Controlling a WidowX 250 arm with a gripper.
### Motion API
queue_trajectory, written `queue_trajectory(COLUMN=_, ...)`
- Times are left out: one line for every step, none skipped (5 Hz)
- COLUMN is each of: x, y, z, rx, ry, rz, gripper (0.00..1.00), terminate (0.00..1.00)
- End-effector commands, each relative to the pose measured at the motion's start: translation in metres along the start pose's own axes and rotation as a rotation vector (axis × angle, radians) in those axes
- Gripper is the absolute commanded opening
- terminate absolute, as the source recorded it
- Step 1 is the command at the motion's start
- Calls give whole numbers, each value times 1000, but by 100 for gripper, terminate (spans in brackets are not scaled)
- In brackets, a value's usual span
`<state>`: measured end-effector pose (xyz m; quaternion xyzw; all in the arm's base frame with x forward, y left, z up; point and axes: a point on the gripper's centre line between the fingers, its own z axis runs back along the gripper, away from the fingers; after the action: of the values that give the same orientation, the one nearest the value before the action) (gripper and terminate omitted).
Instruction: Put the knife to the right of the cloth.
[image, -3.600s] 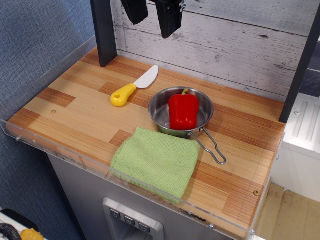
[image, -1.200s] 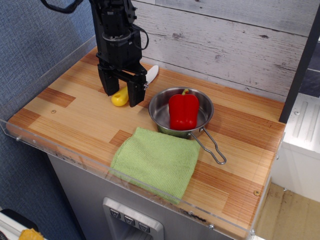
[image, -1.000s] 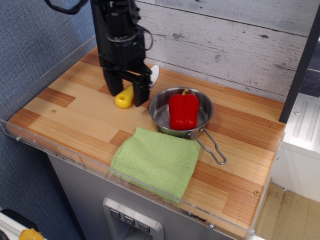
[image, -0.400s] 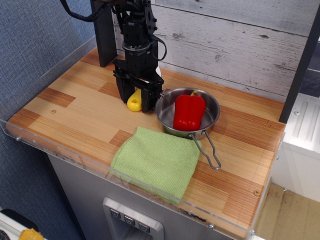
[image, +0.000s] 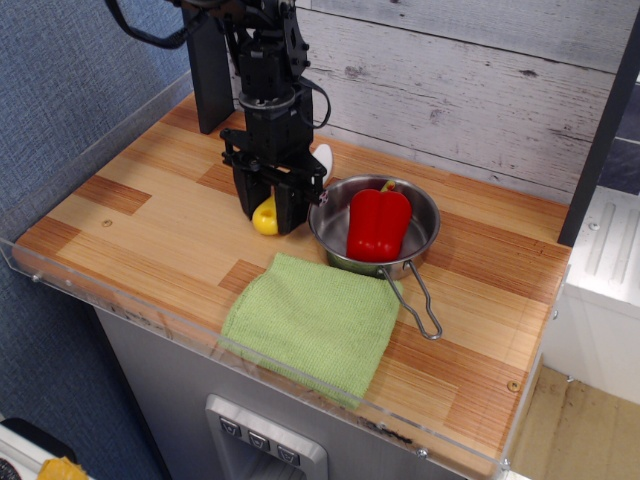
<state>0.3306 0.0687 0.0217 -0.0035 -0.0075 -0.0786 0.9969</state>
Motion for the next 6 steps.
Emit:
queue_trajectory(x=-7, y=-16, z=100, rx=98, ry=-189, rz=51, gripper=0, terminate=0)
queue_trajectory(x=-7, y=-49, z=142, rx=113, ry=-233, rz=59, gripper=0, terminate=0)
queue_trajectory(x=2, y=-94, z=152, rx=36, ry=-277, rz=17, gripper=0, terminate=0)
queue_trajectory(x=11, y=-143, z=137, rx=27, ry=-250, rz=-74, gripper=0, terminate=0)
queue_trajectory(x=8, y=-189, z=117, rx=44, ry=-189, rz=-112, gripper=0, terminate=0)
queue_trajectory(x=0, y=-205, z=102, rx=60, ry=-139, rz=-124, gripper=0, terminate=0)
